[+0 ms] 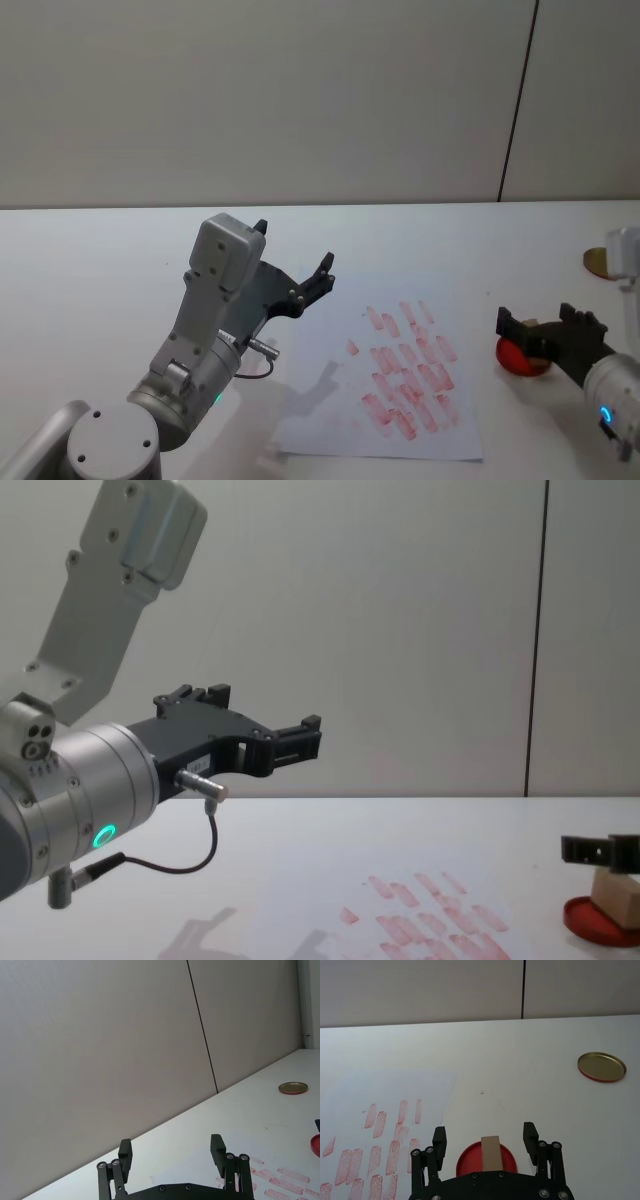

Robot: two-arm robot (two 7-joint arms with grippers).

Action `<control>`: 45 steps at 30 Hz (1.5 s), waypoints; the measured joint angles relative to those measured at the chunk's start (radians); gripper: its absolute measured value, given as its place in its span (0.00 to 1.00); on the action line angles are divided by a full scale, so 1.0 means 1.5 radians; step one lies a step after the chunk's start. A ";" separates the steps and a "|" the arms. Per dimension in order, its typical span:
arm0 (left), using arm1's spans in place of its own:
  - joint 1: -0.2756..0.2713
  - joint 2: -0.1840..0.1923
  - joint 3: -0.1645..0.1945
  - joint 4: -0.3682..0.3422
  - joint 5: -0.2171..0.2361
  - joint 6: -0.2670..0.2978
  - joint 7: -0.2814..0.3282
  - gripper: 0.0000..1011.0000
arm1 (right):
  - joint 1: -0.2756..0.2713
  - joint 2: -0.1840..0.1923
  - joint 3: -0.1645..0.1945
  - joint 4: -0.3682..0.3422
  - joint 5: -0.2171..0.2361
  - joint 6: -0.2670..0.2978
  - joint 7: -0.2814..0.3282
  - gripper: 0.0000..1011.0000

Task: Use the one hand to pick up the stamp and affix it onto the A4 paper.

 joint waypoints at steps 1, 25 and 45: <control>0.000 0.000 0.000 0.000 0.000 0.000 0.000 0.98 | -0.001 -0.001 0.000 0.000 0.000 0.002 -0.001 0.92; 0.000 0.000 0.000 0.000 0.000 0.000 0.000 0.98 | -0.007 -0.015 -0.006 0.015 -0.023 0.028 -0.030 0.23; 0.000 0.000 0.000 0.000 0.000 0.000 0.000 0.98 | 0.010 -0.029 -0.007 0.043 -0.038 0.060 -0.030 0.22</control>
